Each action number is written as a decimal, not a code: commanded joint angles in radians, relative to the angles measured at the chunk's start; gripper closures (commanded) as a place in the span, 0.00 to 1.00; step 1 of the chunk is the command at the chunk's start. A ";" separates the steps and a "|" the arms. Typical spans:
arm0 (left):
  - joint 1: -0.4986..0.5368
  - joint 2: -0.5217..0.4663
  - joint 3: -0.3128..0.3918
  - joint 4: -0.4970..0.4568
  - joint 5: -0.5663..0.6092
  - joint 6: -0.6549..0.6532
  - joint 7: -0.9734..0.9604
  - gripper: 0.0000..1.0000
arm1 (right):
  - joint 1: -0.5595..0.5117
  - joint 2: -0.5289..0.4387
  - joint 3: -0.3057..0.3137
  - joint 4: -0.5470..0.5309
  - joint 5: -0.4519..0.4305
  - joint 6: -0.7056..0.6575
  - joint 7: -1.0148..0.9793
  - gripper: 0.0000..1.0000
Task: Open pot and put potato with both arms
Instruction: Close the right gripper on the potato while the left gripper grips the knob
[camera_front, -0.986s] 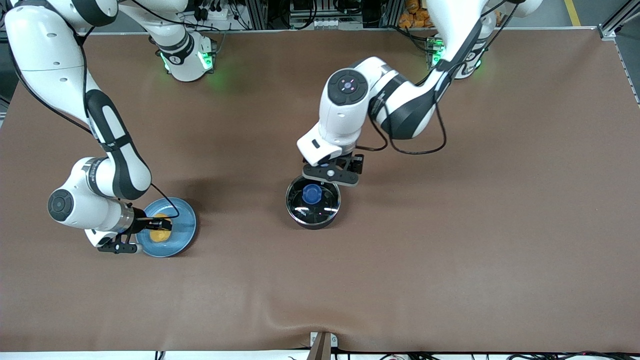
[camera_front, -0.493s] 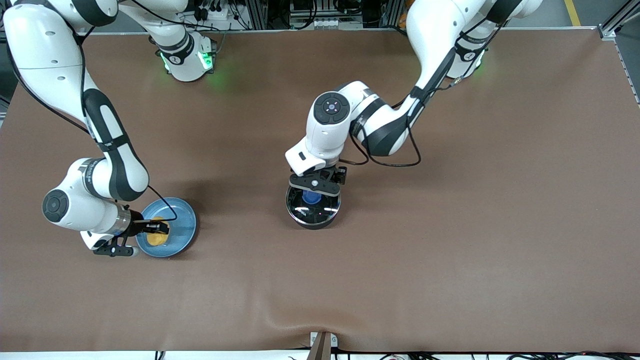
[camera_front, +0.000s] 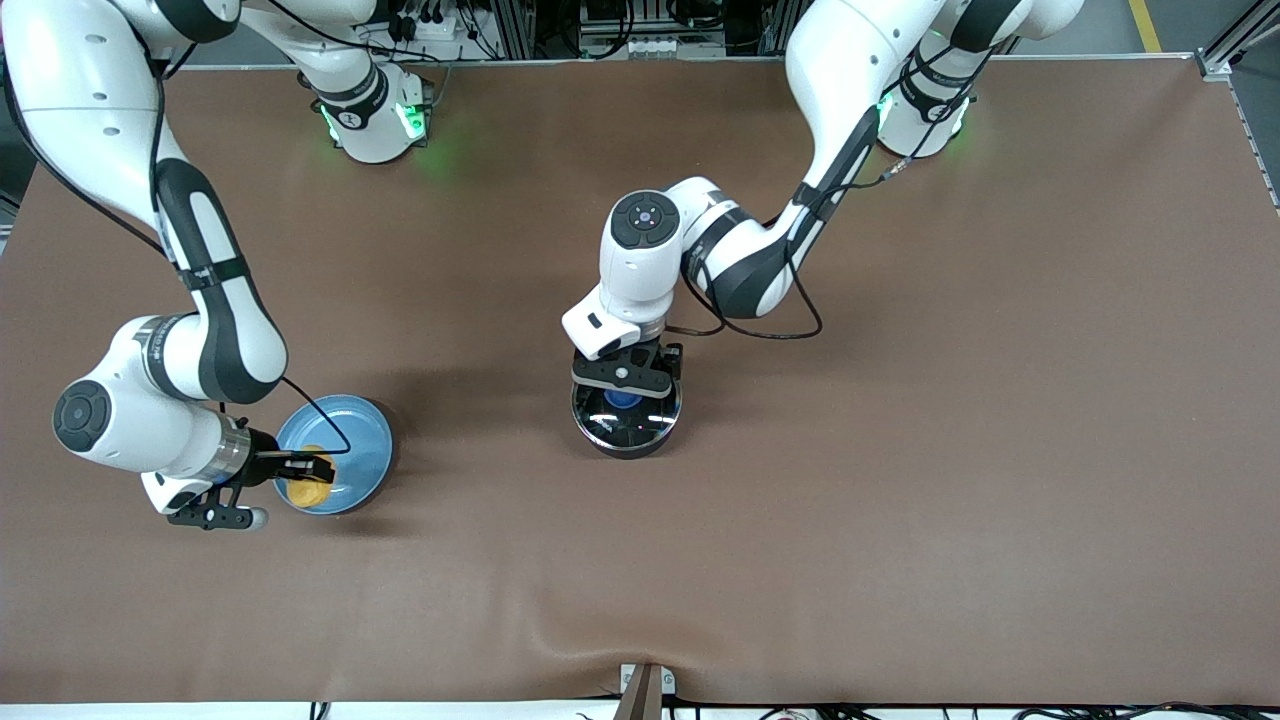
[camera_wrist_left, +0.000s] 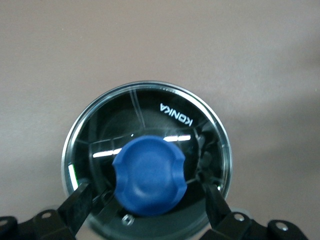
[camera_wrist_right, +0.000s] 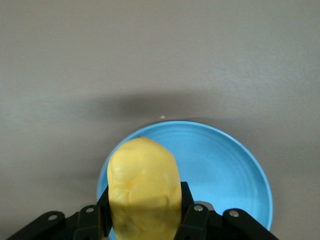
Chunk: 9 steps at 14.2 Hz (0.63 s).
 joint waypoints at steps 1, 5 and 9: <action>-0.013 0.030 0.015 0.036 0.028 0.032 -0.057 0.00 | 0.034 -0.030 -0.004 0.001 0.021 -0.017 0.046 0.93; -0.013 0.044 0.021 0.036 0.028 0.041 -0.073 0.00 | 0.072 -0.034 -0.004 0.042 0.021 -0.070 0.121 0.96; -0.013 0.051 0.021 0.036 0.030 0.044 -0.090 0.00 | 0.112 -0.048 -0.004 0.068 0.021 -0.095 0.175 1.00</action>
